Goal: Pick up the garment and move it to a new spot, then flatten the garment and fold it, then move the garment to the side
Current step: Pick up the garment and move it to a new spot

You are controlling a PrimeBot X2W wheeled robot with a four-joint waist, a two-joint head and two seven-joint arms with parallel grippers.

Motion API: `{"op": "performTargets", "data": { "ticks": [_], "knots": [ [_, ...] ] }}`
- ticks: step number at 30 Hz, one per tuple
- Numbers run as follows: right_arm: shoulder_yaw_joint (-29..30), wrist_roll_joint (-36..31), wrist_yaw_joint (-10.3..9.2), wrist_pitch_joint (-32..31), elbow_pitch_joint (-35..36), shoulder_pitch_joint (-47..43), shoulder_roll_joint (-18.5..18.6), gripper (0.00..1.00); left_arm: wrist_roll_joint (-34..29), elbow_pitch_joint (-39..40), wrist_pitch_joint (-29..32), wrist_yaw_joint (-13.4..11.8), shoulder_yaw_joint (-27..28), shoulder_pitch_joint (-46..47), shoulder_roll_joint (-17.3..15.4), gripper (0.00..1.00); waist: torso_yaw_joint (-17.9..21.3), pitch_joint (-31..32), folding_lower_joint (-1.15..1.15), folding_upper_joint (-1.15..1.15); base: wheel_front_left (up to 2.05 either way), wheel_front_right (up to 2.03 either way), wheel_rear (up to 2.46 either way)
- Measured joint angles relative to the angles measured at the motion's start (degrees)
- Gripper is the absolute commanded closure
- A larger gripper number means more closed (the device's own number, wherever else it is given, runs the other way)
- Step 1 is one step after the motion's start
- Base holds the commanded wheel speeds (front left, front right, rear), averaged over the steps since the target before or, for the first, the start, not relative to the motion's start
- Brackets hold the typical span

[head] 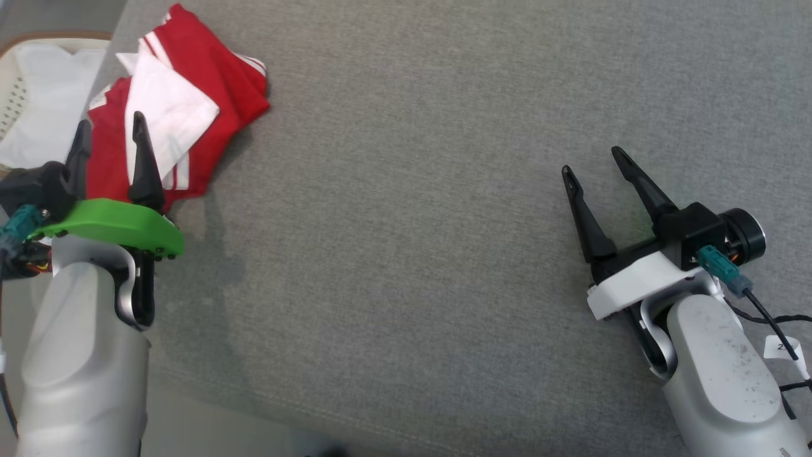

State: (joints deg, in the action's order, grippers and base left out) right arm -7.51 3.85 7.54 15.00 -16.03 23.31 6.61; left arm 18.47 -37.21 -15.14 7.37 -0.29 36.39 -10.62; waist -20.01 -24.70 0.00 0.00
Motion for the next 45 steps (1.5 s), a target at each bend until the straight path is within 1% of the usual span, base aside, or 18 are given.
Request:
{"op": "performTargets", "data": {
  "ticks": [5,10,13,16,18,19,20,21,24,27,30,31,35,39,42,45],
  "knots": [
    [-0.4,-0.1,0.0,0.0,0.4,1.1,0.0,0.0,3.8,-9.5,0.0,0.0,-1.7,4.6,-2.5,0.0,2.9,-2.3,0.0,0.0,0.0,0.0,0.0],
    [-0.2,-0.2,0.0,0.2,1.1,1.2,0.0,0.0,6.4,-19.6,-0.1,0.1,-2.1,6.6,-3.6,0.0,5.3,-3.7,0.0,0.0,0.0,0.0,0.0],
    [0.0,-0.2,0.0,0.2,1.1,1.3,-0.1,0.0,6.7,-22.5,-0.1,0.1,-2.4,7.1,-3.8,0.0,6.3,-4.1,0.0,0.0,0.0,0.0,0.0],
    [0.3,-0.2,0.0,0.2,0.9,1.3,-0.3,0.0,6.8,-23.5,-0.1,0.1,-2.7,7.2,-3.9,0.0,6.6,-3.6,0.0,0.0,0.0,0.0,0.0],
    [0.3,-0.1,0.0,0.2,0.5,1.1,-0.4,0.0,8.0,-24.0,-0.1,0.1,-3.6,7.2,-3.2,0.0,6.6,-2.9,0.0,0.0,0.0,0.0,0.0],
    [0.3,0.0,0.0,0.1,0.3,1.0,-0.5,0.0,8.8,-24.0,-0.1,0.1,-4.0,7.1,-2.9,0.14,6.6,-2.5,0.0,0.0,0.0,0.0,0.0],
    [0.2,0.0,0.0,0.1,0.1,0.8,-0.6,0.0,9.8,-24.4,-0.1,0.1,-5.0,7.0,-2.7,0.96,6.6,-2.1,0.0,0.0,0.0,0.0,0.0],
    [0.2,0.0,0.0,0.1,-0.1,0.6,-0.9,0.0,10.5,-24.8,0.0,0.1,-6.1,6.9,-2.7,1.0,6.5,-1.5,0.0,0.0,0.0,0.0,0.0],
    [0.2,0.3,0.0,0.1,-0.4,0.4,-1.5,0.0,11.3,-24.7,0.2,0.1,-9.4,6.3,-3.4,1.0,6.6,0.0,0.0,0.0,0.0,0.0,0.0],
    [0.5,0.6,0.0,0.1,-0.5,-0.5,-2.2,0.0,12.3,-22.5,0.3,0.1,-12.8,6.2,-4.5,1.0,7.0,1.6,0.0,0.0,0.0,0.0,0.0],
    [1.4,0.9,0.0,0.1,-0.9,-1.6,-2.4,0.0,12.8,-18.4,0.2,0.1,-15.6,6.1,-5.3,1.0,7.5,3.3,0.0,0.0,0.0,0.0,0.0],
    [1.7,1.1,0.0,0.1,-1.0,-2.1,-2.6,0.0,12.9,-15.8,0.2,0.1,-16.6,6.1,-5.6,1.0,7.7,4.1,0.0,0.0,0.0,0.0,0.0],
    [2.7,1.5,0.0,0.1,-1.1,-3.9,-3.2,0.0,12.2,-8.9,0.1,0.1,-18.4,5.1,-5.7,1.0,8.9,6.4,0.0,0.0,0.0,0.0,0.0],
    [3.2,2.1,0.0,0.1,-1.3,-5.1,-3.5,0.0,11.2,-3.6,0.1,0.1,-21.2,3.6,-4.2,1.0,11.1,8.2,0.0,0.0,0.0,0.0,0.0],
    [3.4,2.5,-0.01,0.1,-1.2,-5.7,-3.6,0.0,10.1,-0.2,0.1,0.1,-23.4,3.6,-2.1,1.0,13.7,9.2,0.0,0.0,0.0,0.0,0.0],
    [3.3,3.0,-0.01,0.1,-1.2,-6.2,-3.7,0.0,10.1,1.3,0.1,0.1,-26.1,3.6,0.7,1.0,16.4,10.0,0.0,0.0,0.0,0.0,0.0]
  ]
}}
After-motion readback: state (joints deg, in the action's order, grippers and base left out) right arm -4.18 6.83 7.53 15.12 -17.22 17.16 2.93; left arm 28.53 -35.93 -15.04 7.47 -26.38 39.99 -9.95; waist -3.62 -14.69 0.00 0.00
